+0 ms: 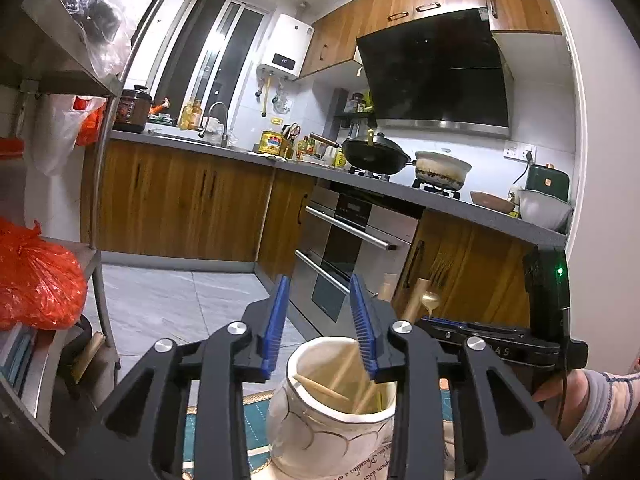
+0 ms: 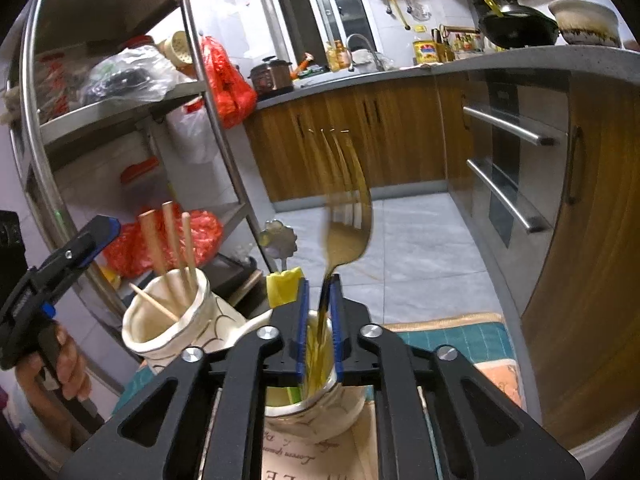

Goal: Organize utensils
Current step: 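Drop the gold fork into the short holder while the left tool drops the chopstick into the tall holder, then lower the right tool onto the silver fork and close on its handle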

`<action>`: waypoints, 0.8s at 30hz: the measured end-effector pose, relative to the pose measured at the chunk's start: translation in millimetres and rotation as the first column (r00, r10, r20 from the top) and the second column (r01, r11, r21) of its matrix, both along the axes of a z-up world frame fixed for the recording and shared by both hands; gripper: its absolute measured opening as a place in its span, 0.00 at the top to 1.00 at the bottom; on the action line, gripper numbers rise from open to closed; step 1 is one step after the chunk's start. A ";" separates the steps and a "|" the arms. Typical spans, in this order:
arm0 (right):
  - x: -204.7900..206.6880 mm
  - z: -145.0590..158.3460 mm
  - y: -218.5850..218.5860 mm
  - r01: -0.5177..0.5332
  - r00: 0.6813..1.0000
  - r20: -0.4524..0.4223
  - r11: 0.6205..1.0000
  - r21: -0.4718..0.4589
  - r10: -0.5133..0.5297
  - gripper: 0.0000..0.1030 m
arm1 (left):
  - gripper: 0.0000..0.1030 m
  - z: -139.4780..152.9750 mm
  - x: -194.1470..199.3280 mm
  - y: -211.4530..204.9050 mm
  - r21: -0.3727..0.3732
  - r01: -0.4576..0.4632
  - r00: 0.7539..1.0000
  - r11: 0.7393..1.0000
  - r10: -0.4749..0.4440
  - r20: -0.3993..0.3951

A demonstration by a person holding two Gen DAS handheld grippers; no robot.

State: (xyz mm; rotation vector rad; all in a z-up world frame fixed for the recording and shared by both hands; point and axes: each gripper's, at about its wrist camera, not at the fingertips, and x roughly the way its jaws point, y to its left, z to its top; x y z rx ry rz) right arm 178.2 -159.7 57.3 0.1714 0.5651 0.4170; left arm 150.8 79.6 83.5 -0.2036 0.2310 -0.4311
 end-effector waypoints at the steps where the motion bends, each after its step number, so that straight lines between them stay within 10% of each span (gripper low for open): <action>1: -0.2 0.0 -1.0 0.005 1.000 -0.003 1.000 -0.002 -0.005 0.83 | 0.68 1.3 -1.3 0.5 0.001 -0.001 1.000 1.000 0.001 0.000; 9: -12.5 6.5 -12.2 0.020 1.000 -0.002 1.000 0.019 -0.020 0.60 | 0.56 14.8 -17.5 2.9 0.006 -0.021 1.000 1.000 0.021 -0.001; 13: -27.7 14.2 -20.9 0.036 0.999 0.017 0.999 0.017 -0.036 0.22 | 0.38 23.0 -28.3 -1.0 0.032 -0.036 0.999 0.999 0.036 -0.013; 16: -43.8 19.7 -29.4 0.027 0.999 0.041 0.999 0.023 -0.028 0.10 | 0.17 27.5 -40.3 -6.0 0.064 -0.058 0.998 0.996 0.059 -0.019; 24: -79.1 28.6 -46.7 0.054 0.995 0.087 0.998 -0.041 -0.050 0.05 | 0.05 33.3 -70.8 -21.7 0.141 -0.088 0.994 0.986 0.095 -0.047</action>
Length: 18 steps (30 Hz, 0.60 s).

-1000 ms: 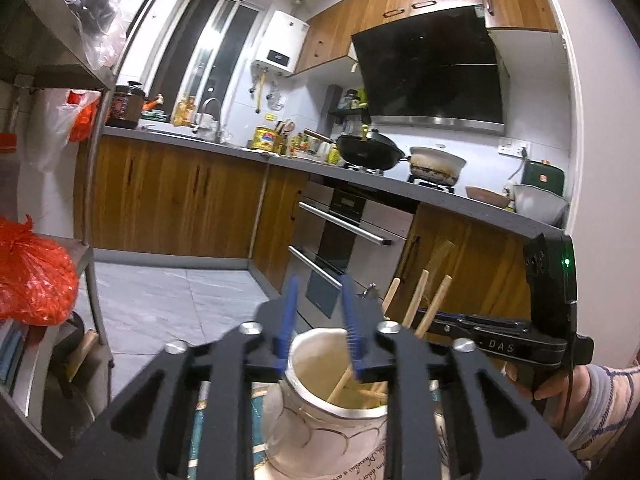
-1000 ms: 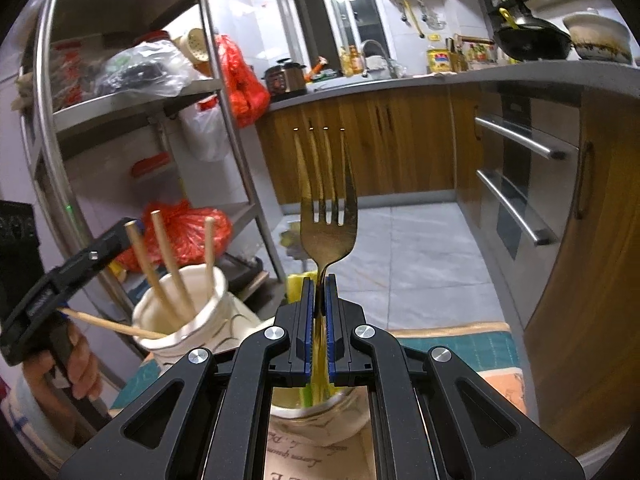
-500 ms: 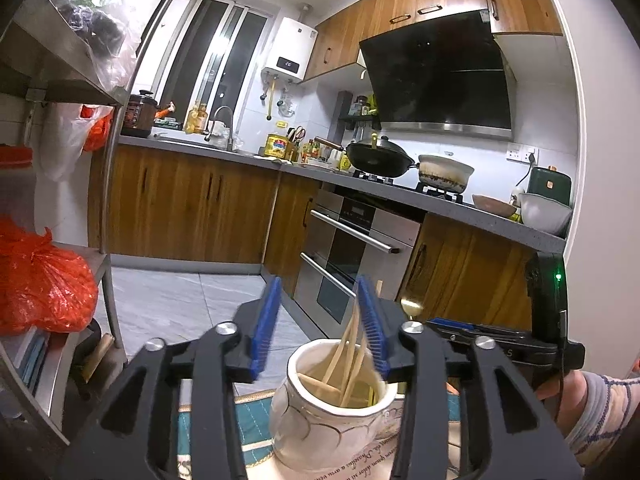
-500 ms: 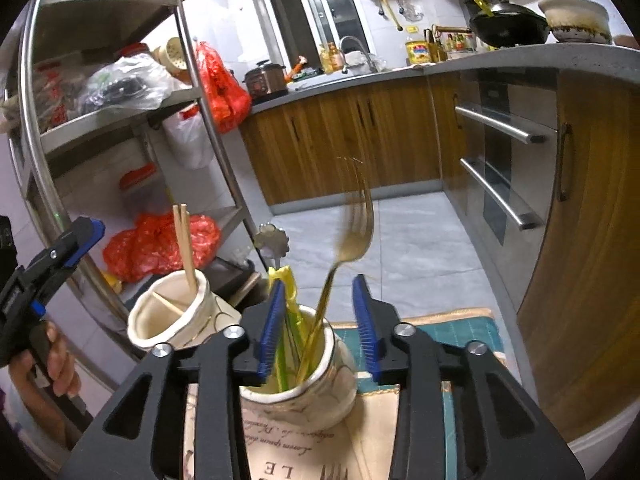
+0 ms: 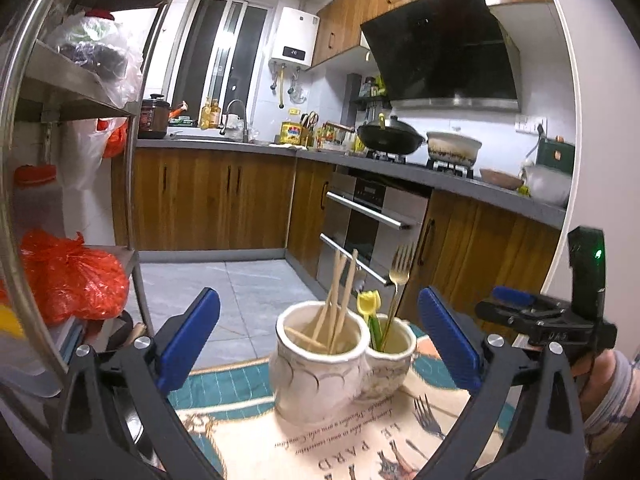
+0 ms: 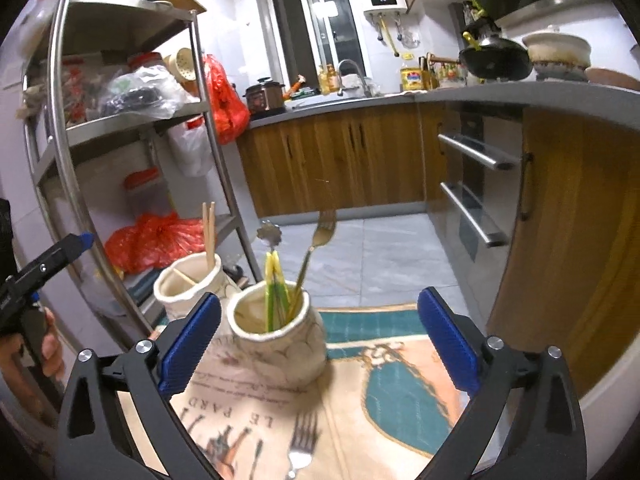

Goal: Organize utensils
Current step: 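Lower the right tool onto the silver fork and close on its handle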

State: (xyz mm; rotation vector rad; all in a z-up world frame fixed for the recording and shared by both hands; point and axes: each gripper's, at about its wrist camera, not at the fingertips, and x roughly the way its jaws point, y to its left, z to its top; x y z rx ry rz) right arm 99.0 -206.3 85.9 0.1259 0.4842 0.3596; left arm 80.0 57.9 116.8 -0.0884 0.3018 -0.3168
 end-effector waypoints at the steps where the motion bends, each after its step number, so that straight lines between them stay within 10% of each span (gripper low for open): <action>1: -4.5 0.3 -3.5 0.002 1.000 0.003 1.000 -0.003 -0.002 0.05 | 0.05 0.7 -3.2 -2.4 0.013 -0.001 1.000 1.000 0.001 -0.002; 18: -43.7 -58.4 -21.1 -0.022 0.990 -0.138 0.988 -0.152 0.000 0.05 | 0.05 -61.3 -45.3 -44.9 0.135 -0.031 0.971 0.990 0.062 -0.231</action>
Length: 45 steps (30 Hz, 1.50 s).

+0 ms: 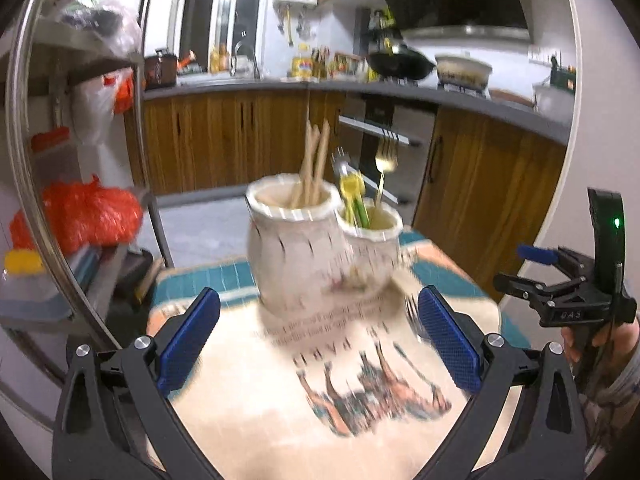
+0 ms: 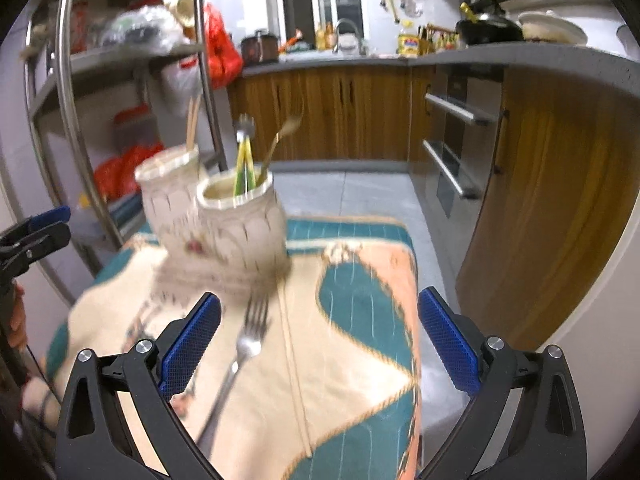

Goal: Organize utensils
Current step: 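Lower the right tool onto the silver fork and close on its handle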

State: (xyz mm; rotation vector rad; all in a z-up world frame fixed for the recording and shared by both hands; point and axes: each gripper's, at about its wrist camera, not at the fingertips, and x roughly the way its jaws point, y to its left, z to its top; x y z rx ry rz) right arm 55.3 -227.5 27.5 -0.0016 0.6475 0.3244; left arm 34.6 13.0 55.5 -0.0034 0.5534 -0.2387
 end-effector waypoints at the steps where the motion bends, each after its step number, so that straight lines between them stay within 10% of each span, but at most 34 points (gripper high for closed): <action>1: 0.7 -7.2 1.4 -0.005 1.000 -0.021 1.000 -0.009 0.005 0.05 | 0.05 -8.6 -0.2 -3.2 0.002 0.002 1.000 1.000 -0.002 -0.026; 18: 7.3 -53.4 12.8 -0.075 0.986 -0.155 0.990 -0.122 0.056 0.08 | 0.05 -71.8 0.5 -56.5 0.022 0.051 0.980 0.998 -0.046 -0.193; 26: 15.7 -57.2 20.4 -0.194 0.965 -0.203 0.974 -0.119 0.168 0.48 | 0.06 -74.5 -3.3 -70.7 0.024 0.074 0.974 0.997 -0.067 -0.218; 45: -2.9 -57.9 73.7 -0.266 0.936 -0.268 0.958 -0.104 0.230 0.77 | 0.06 -68.1 -5.6 -43.2 0.018 -0.005 0.979 1.000 0.008 -0.204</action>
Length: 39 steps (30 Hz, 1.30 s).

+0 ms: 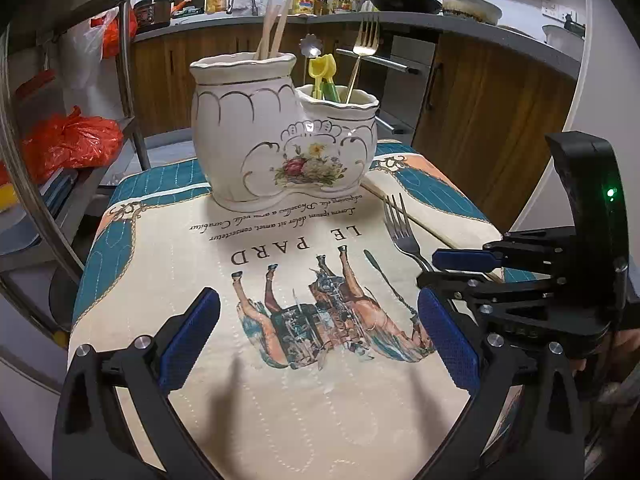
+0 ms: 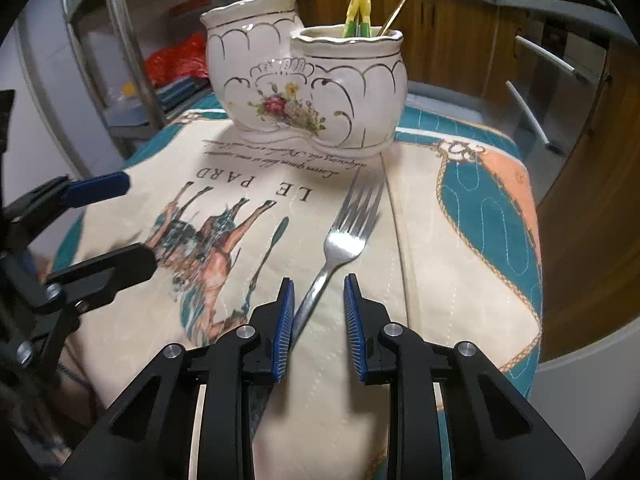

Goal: Organize utensils
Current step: 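Lower the right tool onto the silver fork and close on its handle, then grasp the last wooden chopstick with the left tool while the right tool lifts the silver fork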

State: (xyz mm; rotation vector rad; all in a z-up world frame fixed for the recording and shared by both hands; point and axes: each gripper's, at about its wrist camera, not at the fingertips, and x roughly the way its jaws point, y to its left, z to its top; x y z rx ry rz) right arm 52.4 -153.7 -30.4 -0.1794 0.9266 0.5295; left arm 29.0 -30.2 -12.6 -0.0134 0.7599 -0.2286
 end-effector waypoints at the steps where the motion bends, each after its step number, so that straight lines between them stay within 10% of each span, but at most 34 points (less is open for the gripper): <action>1: 0.1 0.3 2.3 0.009 1.000 0.002 1.000 -0.006 -0.009 0.84 | 0.06 -0.1 -0.1 1.0 -0.004 0.000 1.000 1.000 0.000 0.000; 12: -4.0 10.8 -16.1 0.078 0.996 0.024 0.992 0.103 -0.080 0.94 | 0.06 2.3 -1.4 4.3 -0.020 0.000 1.000 1.000 0.000 0.011; 33: -33.1 88.1 -96.4 0.067 0.909 0.369 0.944 0.323 -0.191 0.94 | 0.07 1.4 28.1 -64.9 -0.011 0.063 0.997 0.998 -0.064 -0.047; 39: -36.0 91.7 -116.5 0.099 0.892 0.388 0.938 0.332 -0.232 0.94 | 0.26 -6.7 48.7 -112.6 -0.008 0.081 0.992 0.997 -0.082 -0.098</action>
